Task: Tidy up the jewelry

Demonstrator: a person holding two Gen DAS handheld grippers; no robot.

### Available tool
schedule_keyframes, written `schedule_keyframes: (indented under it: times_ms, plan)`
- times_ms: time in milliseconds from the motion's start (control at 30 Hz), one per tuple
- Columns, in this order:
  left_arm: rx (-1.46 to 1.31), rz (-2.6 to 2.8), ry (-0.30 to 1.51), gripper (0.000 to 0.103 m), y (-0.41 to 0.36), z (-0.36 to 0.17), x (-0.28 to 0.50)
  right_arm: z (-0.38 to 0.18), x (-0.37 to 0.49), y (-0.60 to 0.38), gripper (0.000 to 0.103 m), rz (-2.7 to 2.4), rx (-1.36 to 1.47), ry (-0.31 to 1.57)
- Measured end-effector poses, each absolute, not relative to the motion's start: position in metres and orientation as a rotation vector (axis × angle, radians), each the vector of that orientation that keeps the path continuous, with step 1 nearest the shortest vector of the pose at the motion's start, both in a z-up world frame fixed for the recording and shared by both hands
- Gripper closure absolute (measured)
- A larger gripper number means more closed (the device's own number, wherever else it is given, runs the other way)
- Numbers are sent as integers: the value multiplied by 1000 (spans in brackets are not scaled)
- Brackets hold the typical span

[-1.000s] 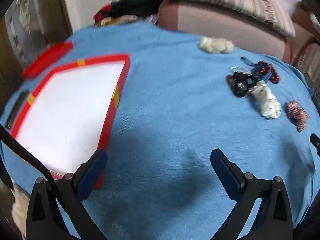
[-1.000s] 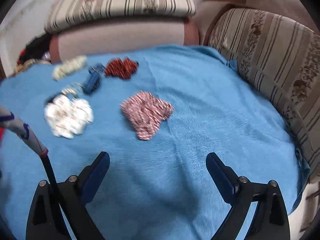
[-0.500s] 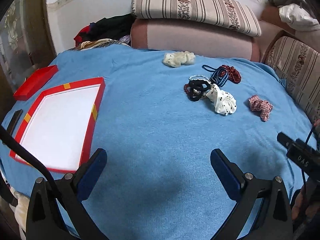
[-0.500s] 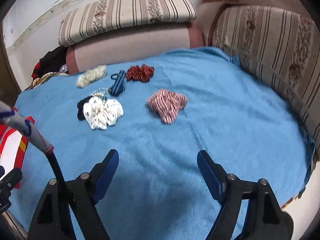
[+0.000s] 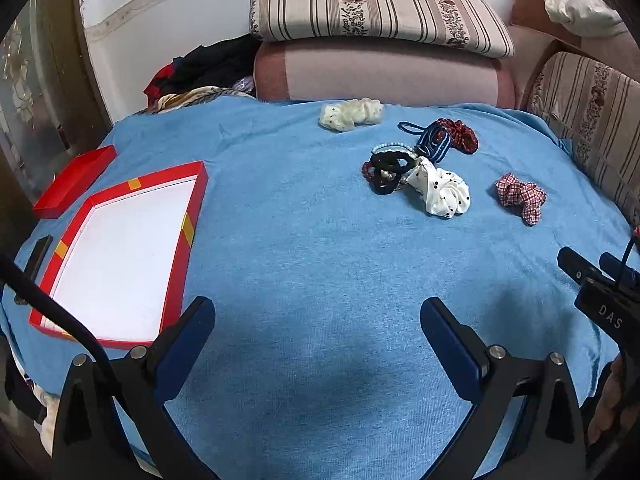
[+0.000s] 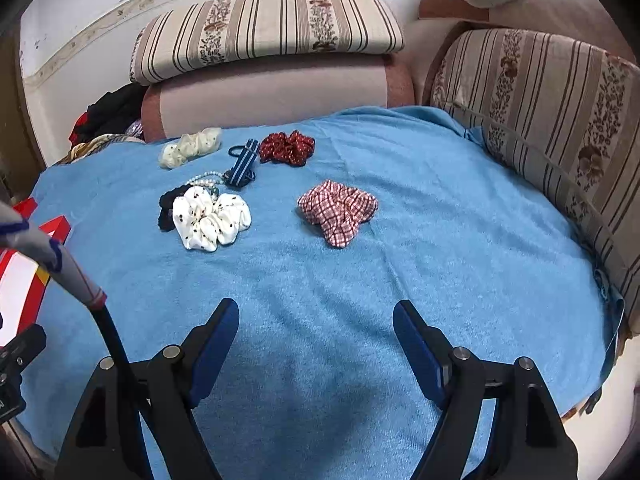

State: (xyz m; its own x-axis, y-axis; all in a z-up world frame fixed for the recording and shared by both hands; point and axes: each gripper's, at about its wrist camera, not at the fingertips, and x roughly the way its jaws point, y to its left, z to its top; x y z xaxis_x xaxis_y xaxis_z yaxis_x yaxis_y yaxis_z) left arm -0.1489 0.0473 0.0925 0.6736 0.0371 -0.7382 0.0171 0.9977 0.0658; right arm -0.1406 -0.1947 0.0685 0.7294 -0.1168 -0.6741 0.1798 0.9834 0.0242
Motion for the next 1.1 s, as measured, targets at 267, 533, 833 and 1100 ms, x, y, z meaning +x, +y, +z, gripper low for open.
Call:
schedule_keyframes:
  times_ms: [267, 533, 833, 1100]
  plan:
    - [85, -23, 864, 1, 37, 87, -145, 62, -136, -194, 20, -160, 49, 740]
    - [59, -44, 900, 1, 38, 82, -139, 57, -131, -200, 20, -168, 61, 755]
    - [80, -66, 942, 1, 30, 73, -131, 52, -119, -209, 20, -173, 71, 781]
    - [81, -86, 973, 1, 26, 69, -115, 52, -103, -217, 20, -162, 50, 786]
